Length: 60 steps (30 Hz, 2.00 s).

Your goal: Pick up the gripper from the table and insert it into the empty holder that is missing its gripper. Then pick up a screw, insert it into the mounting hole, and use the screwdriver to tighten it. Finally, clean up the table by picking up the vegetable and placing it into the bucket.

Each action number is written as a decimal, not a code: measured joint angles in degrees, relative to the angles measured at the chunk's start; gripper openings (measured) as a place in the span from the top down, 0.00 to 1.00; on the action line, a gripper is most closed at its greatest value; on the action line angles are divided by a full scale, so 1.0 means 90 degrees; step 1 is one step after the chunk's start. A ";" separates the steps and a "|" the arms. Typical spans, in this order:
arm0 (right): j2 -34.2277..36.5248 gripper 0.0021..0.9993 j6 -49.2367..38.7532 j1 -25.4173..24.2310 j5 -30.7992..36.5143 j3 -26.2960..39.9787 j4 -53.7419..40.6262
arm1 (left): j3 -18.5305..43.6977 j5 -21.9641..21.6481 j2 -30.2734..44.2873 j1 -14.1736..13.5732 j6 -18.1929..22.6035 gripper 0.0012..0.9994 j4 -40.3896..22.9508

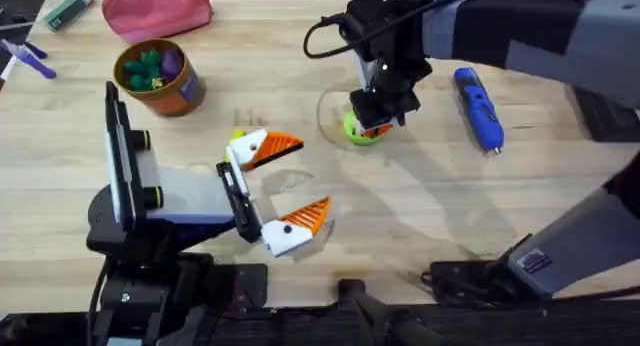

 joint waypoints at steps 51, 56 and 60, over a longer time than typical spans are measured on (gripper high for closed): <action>-0.0696 1.00 -0.0998 0.1576 0.0051 0.4343 -0.3059 | 0.0000 0.0000 0.0000 0.0000 0.0002 0.05 0.0000; -0.0122 1.00 -0.1329 0.2084 0.0057 0.4771 -0.3089 | 0.0000 0.0000 -0.0001 0.0000 0.0001 0.05 0.0000; 0.0039 1.00 -0.1671 0.2618 0.0063 0.4823 -0.2964 | 0.0000 0.0000 -0.0001 0.0000 0.0002 0.05 0.0000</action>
